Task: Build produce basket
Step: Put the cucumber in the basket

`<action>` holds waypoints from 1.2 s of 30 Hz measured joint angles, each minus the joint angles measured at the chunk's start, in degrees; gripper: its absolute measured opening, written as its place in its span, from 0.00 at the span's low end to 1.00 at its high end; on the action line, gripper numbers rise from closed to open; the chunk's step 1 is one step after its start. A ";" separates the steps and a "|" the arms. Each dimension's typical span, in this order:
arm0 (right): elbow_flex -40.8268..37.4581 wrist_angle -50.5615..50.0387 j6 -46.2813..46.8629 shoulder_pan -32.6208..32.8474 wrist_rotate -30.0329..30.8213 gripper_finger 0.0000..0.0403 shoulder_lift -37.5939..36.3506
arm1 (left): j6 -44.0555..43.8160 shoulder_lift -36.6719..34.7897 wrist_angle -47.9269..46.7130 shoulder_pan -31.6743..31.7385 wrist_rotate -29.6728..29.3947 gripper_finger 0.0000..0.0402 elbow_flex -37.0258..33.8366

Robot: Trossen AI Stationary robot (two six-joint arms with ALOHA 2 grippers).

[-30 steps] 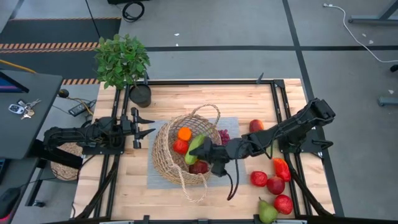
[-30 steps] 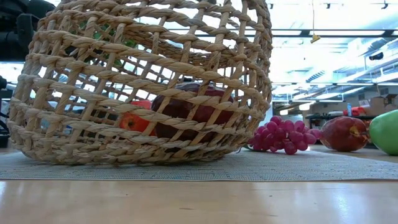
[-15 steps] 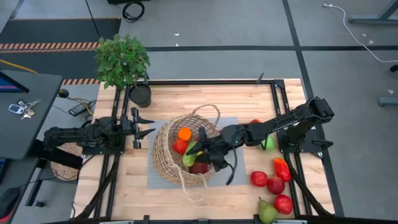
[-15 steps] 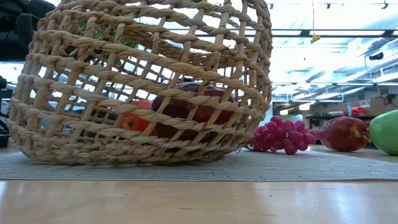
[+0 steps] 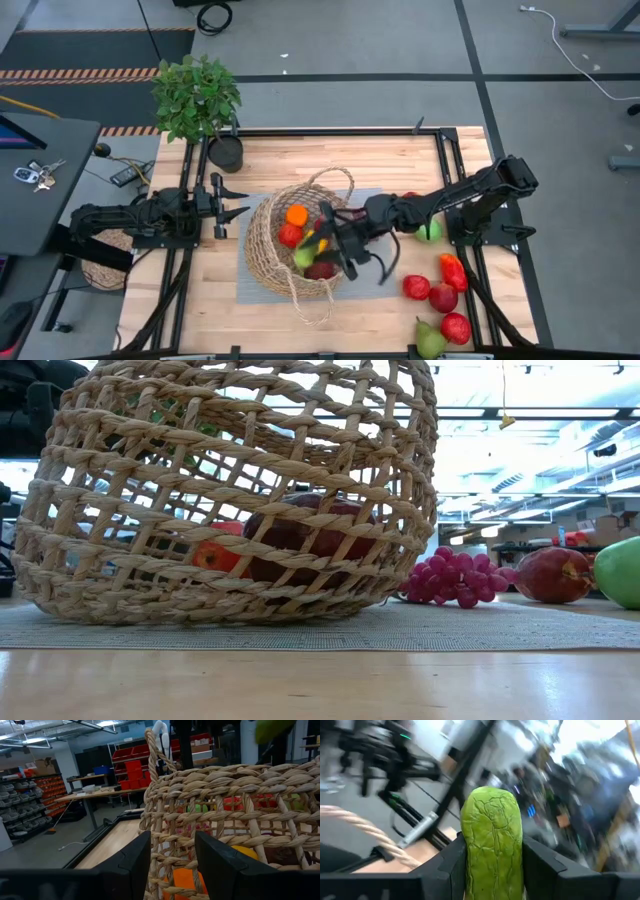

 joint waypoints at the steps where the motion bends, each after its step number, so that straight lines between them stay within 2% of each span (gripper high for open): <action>1: 0.00 -0.60 2.43 -0.17 3.00 0.39 0.02 | 0.00 -0.02 0.00 -0.02 0.00 0.40 0.00; 6: 0.00 -2.84 16.83 -1.21 16.88 0.39 0.44 | 0.00 -0.01 0.00 -0.02 0.01 0.40 0.02; 10: 0.00 -6.80 25.51 -2.04 22.68 0.39 0.42 | 0.00 0.00 0.00 -0.02 0.02 0.40 0.00; 13: 1.71 -15.04 28.85 -2.70 25.73 0.39 0.55 | 0.00 0.00 0.00 -0.01 0.00 0.40 0.00; 19: 6.06 -24.61 33.70 -4.16 25.34 0.39 1.85 | -0.01 -0.02 -0.02 -0.02 0.01 0.40 0.01; 25: 8.56 -25.83 33.80 -4.16 23.61 0.39 7.05 | -0.01 0.06 -0.27 0.00 0.01 0.40 0.00; 32: 16.75 -40.77 33.78 -4.33 22.85 0.39 13.73 | -0.02 0.77 -0.25 0.00 0.05 0.40 0.02; 36: 19.42 -46.75 33.39 -5.02 23.07 0.39 14.81 | -0.02 0.76 -0.02 0.00 0.02 0.40 0.00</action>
